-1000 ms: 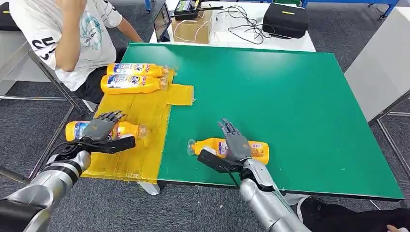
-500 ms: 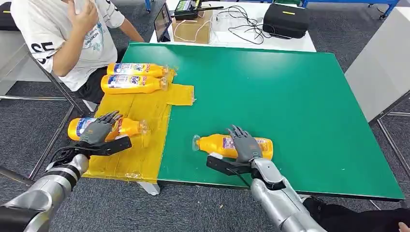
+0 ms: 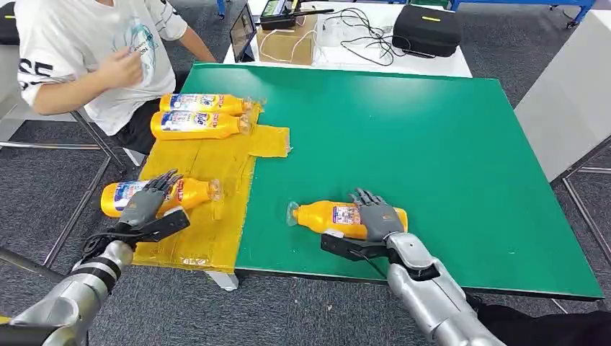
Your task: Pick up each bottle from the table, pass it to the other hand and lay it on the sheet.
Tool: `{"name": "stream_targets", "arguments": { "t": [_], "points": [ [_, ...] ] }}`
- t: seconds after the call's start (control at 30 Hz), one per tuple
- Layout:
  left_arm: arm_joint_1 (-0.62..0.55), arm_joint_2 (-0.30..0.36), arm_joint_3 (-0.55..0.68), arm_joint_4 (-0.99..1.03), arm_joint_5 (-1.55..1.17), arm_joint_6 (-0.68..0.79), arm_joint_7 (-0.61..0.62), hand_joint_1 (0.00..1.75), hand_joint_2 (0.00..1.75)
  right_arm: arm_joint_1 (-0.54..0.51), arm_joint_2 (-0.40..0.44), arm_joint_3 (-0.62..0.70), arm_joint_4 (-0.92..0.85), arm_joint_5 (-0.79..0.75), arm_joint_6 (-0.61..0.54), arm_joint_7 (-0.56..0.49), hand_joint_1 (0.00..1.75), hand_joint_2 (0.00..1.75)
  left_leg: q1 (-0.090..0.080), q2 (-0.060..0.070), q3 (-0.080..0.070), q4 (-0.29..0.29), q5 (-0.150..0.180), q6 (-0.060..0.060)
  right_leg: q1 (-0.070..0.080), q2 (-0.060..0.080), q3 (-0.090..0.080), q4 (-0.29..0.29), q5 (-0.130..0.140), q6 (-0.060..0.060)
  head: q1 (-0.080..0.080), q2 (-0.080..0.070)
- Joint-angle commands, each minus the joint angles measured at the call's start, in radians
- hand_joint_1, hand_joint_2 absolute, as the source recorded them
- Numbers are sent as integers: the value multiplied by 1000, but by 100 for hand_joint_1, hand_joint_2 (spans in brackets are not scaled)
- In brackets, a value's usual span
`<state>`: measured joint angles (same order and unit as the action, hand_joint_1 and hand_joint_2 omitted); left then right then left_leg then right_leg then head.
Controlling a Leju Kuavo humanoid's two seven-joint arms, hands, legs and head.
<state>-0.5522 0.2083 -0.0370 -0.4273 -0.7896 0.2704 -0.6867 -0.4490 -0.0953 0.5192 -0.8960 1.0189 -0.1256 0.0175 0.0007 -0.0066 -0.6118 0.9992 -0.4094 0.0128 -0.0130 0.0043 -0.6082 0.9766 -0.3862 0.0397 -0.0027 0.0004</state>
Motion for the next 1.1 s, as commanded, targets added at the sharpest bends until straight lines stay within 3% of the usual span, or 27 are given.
{"name": "stream_targets", "arguments": {
  "t": [0.03, 0.23, 0.27, 0.3, 0.5, 0.6, 1.03, 1.1],
  "points": [
    [134, -26, 41, -235, 153, -83, -11, 0, 175, 22, -96, 17, -85, 8, 38, 22, 0, 175, 0, -1, 2, -1, -1, 0, 0, -2, 2, -1, -2, -1, 0, 0],
    [231, -21, -13, -449, 379, -184, -11, 0, 175, 64, -142, 4, -144, 25, 85, 44, 0, 175, 1, -1, 0, 0, -2, -1, 1, -2, 0, 0, -2, -1, 0, 0],
    [243, -28, -17, -483, 416, -220, -11, 0, 175, 70, -150, -1, -149, 13, 103, 34, 124, 175, 1, 0, -1, 0, -1, -1, 1, -1, -1, -1, -1, -1, 0, 0],
    [249, -34, -15, -500, 439, -241, -11, 0, 175, 72, -153, -2, -151, 9, 110, 28, 175, 175, 1, 0, -1, 0, -2, -1, 1, -2, 0, 0, -2, -1, 0, 0],
    [204, -126, 24, -472, 532, -456, -11, 0, 175, 57, -117, -17, -100, -124, 171, -79, 175, 175, 1, -3, -3, 1, -1, 0, 1, -4, -2, -1, -2, -1, 0, 0],
    [158, -170, 30, -416, 502, -469, -10, 0, 175, 40, -95, -16, -55, -182, 172, -107, 175, 175, 1, -3, -4, 0, 0, 0, 1, -4, -2, -1, -1, -1, 0, 0],
    [158, -164, 31, -412, 498, -474, -11, 0, 175, 34, -93, -11, -46, -187, 169, -109, 175, 175, 2, 1, -3, 0, -1, -1, 3, -1, -2, -2, 0, -1, 0, 0],
    [133, -193, 45, -383, 511, -510, -8, 0, 175, 41, -64, -42, -22, -278, 182, -160, 175, 175, 2, 0, -2, 0, -1, -1, 2, -2, -2, -1, -1, -1, 0, 0]
  ]
}}
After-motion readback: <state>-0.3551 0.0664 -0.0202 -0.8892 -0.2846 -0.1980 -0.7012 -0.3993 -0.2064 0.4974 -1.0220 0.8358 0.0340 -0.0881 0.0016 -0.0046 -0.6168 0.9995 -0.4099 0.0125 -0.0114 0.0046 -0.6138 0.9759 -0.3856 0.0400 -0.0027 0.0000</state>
